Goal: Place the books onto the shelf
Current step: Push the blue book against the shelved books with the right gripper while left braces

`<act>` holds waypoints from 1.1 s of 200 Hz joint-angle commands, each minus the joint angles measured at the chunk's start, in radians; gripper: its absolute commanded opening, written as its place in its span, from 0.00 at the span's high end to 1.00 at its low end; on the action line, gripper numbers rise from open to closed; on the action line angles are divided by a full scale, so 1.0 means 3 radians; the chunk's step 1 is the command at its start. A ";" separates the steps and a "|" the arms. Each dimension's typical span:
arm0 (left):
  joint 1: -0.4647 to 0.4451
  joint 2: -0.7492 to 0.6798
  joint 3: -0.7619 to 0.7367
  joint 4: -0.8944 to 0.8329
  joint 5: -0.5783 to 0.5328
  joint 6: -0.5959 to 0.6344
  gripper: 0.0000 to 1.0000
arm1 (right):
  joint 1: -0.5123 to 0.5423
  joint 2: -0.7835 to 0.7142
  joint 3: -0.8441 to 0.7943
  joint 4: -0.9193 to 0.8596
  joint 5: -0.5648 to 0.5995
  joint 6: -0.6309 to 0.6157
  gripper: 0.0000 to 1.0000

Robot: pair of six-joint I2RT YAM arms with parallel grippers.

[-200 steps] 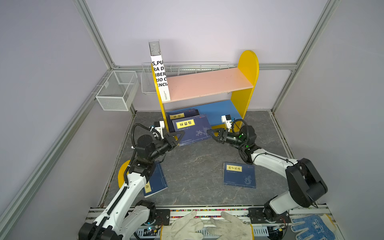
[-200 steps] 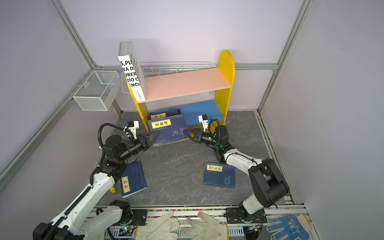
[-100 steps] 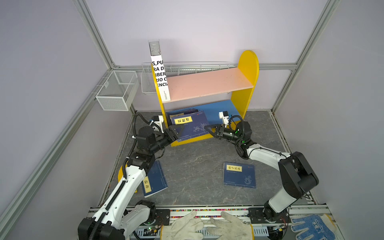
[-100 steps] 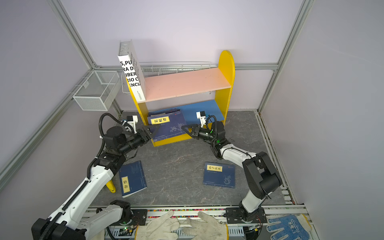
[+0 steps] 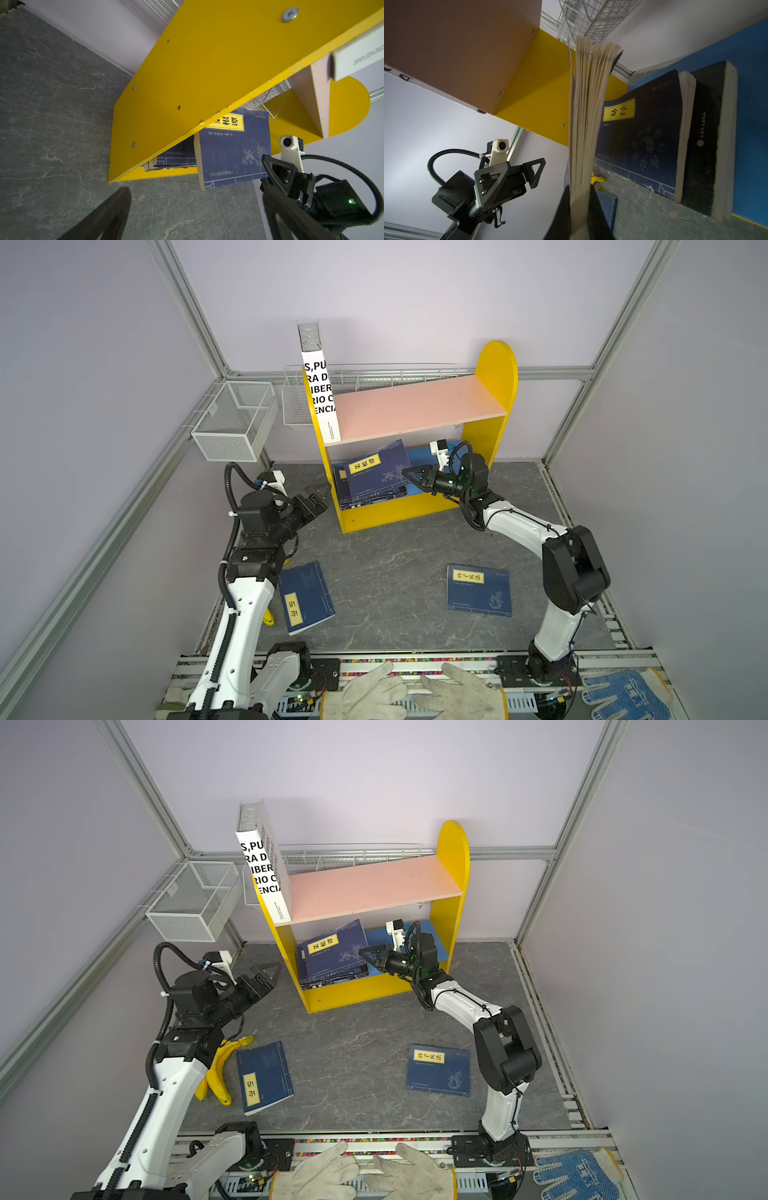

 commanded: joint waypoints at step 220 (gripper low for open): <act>0.0026 0.0583 -0.0280 0.0527 0.0183 0.0215 0.00 | 0.0212 0.0861 0.0710 0.0122 0.0055 0.0002 0.91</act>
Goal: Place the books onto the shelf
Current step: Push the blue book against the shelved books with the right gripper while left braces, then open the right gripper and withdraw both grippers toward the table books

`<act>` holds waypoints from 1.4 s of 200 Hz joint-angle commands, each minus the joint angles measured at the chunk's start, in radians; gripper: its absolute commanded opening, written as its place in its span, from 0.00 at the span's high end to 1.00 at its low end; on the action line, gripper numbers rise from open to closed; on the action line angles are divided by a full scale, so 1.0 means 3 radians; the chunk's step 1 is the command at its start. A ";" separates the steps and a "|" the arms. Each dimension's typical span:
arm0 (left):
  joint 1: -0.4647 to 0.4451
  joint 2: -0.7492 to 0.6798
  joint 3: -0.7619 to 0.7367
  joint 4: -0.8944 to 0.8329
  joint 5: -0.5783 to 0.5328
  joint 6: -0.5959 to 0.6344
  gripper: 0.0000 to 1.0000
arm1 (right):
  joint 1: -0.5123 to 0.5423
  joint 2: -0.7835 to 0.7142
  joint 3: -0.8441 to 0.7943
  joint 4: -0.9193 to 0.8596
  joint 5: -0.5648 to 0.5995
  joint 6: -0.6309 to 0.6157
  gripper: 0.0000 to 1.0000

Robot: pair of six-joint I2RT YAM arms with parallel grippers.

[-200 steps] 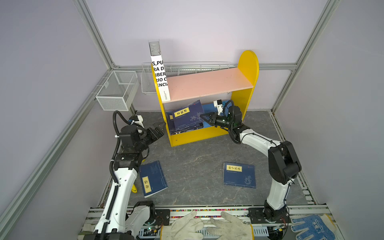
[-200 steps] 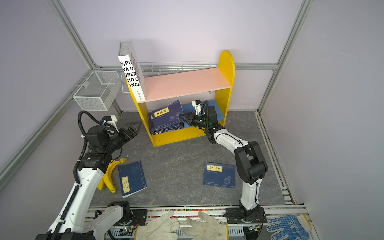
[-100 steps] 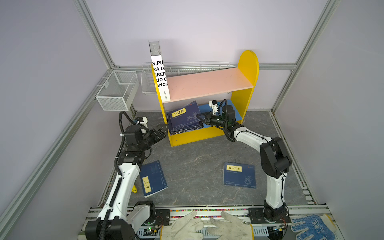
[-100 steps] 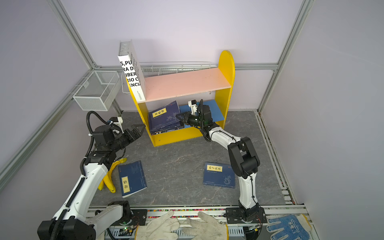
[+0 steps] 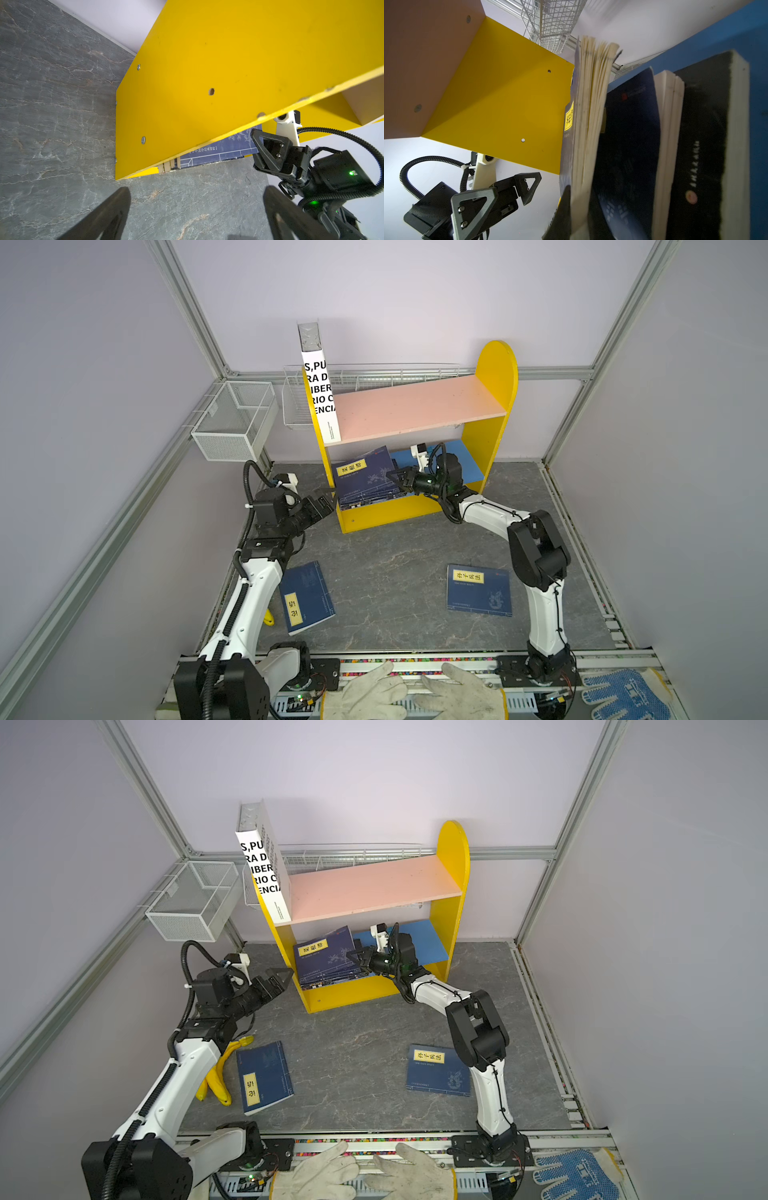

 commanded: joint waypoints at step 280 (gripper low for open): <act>-0.0469 0.0755 -0.0181 0.0174 -0.1097 -0.0061 0.08 | 0.0102 -0.0271 0.0345 -0.1588 0.0668 -0.1138 0.61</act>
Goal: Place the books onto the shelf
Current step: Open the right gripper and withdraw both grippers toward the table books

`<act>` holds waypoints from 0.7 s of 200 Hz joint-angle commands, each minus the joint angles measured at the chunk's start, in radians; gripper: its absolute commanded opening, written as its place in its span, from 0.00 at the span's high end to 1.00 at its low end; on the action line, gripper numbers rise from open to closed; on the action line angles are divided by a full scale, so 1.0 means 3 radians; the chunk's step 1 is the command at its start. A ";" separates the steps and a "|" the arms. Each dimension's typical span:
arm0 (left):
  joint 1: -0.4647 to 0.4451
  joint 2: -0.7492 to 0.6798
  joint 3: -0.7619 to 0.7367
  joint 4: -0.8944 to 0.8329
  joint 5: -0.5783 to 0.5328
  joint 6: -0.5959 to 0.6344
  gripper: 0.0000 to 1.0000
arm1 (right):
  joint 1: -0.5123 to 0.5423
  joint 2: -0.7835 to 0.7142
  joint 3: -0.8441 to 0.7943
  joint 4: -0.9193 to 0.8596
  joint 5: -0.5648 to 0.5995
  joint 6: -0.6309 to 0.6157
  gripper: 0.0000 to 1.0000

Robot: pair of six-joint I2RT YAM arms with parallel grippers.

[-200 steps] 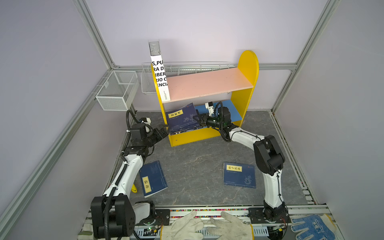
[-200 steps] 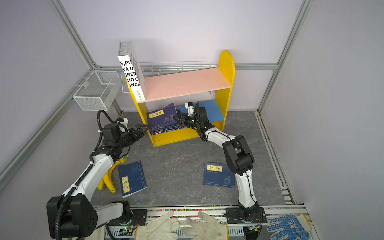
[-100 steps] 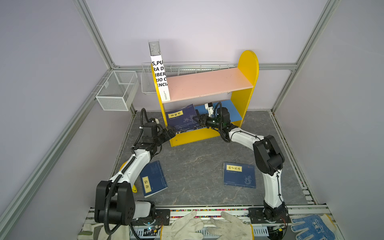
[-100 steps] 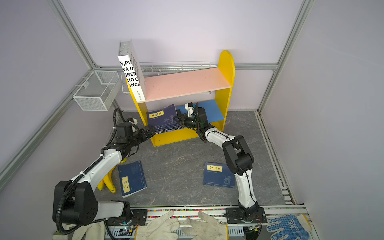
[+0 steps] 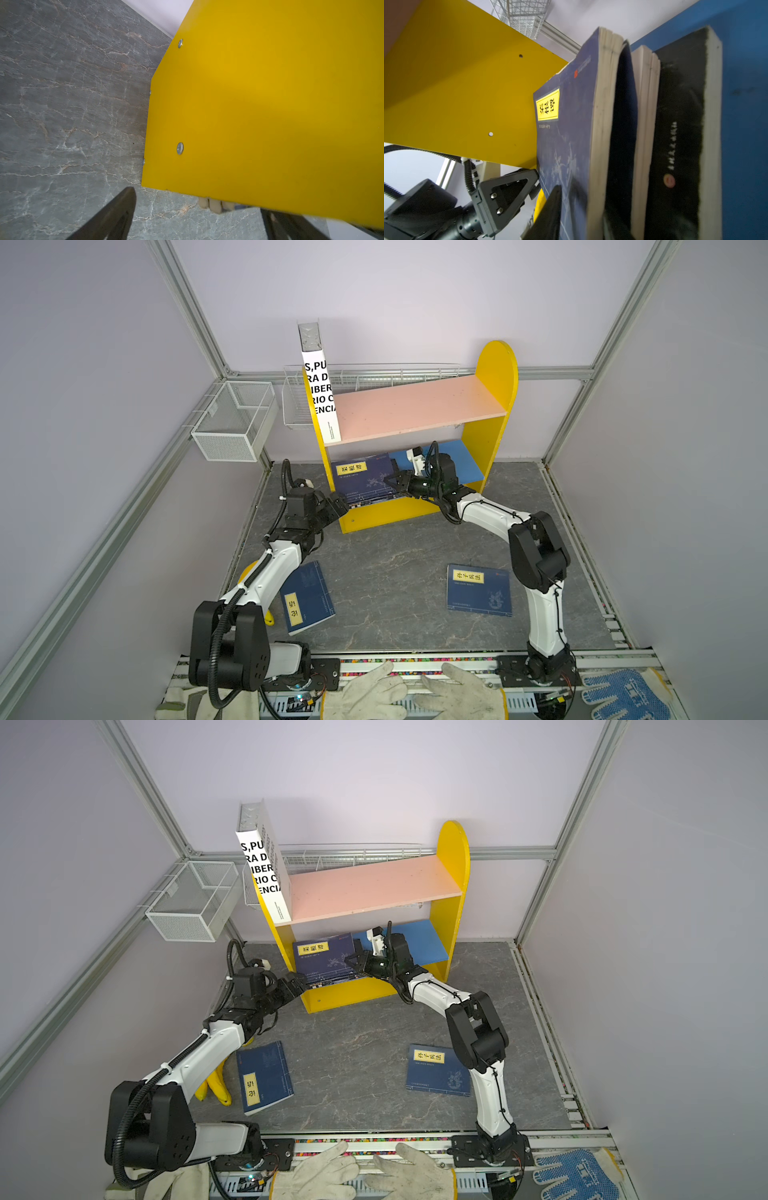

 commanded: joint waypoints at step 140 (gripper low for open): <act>0.0000 -0.0387 0.0017 0.0150 0.0438 0.0017 0.04 | -0.0032 -0.0672 0.0476 -0.1190 0.0897 -0.1391 0.44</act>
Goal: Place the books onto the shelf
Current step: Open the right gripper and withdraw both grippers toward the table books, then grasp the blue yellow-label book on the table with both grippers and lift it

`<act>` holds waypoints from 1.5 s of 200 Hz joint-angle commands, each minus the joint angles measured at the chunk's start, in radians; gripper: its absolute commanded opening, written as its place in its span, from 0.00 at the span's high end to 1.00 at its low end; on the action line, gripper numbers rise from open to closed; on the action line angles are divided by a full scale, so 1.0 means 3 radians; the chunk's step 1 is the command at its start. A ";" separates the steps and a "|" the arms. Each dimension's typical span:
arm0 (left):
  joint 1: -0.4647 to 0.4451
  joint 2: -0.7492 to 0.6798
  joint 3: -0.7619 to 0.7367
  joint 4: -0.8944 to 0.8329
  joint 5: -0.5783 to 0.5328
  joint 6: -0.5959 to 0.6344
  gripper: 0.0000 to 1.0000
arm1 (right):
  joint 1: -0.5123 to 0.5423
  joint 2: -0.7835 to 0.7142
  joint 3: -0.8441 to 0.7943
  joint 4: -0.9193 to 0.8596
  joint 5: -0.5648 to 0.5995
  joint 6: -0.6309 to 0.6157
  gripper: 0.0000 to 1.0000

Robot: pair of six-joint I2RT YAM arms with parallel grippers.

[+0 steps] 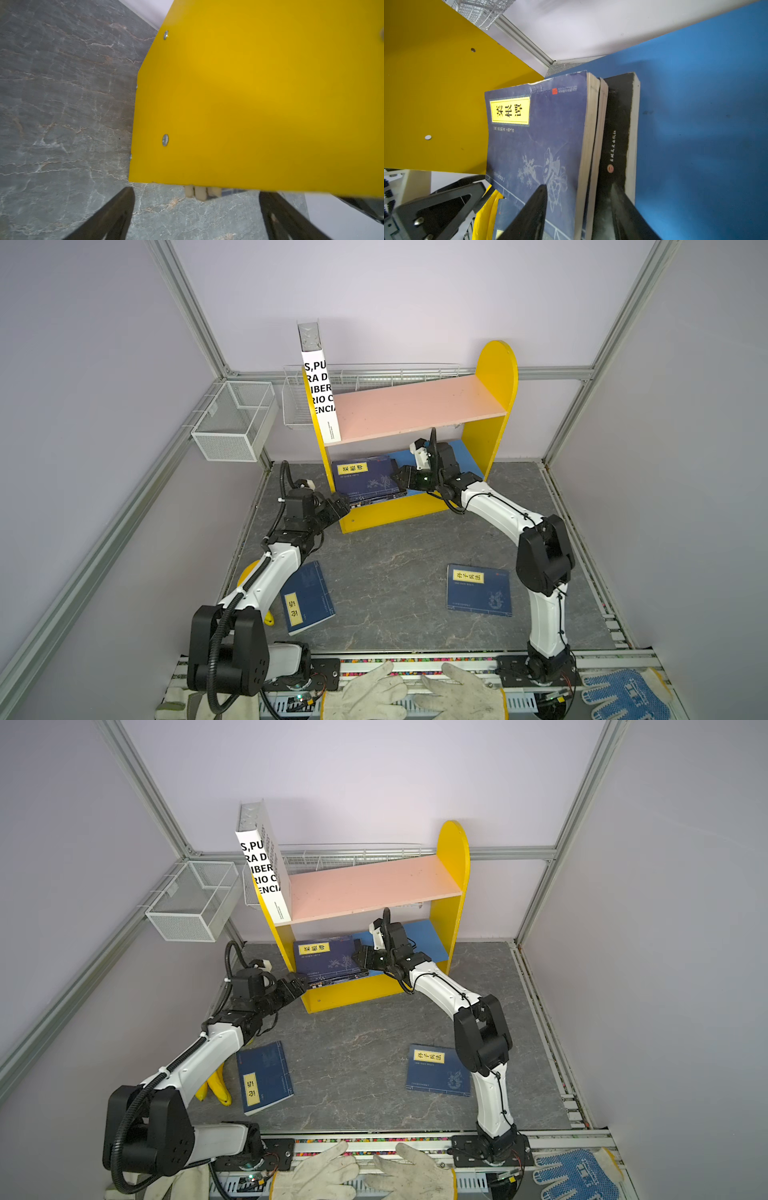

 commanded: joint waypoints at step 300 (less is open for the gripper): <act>-0.2869 0.1406 0.0025 0.1025 -0.0276 -0.0536 0.11 | -0.1390 -0.3683 -0.4678 -0.0690 0.0233 0.0554 0.00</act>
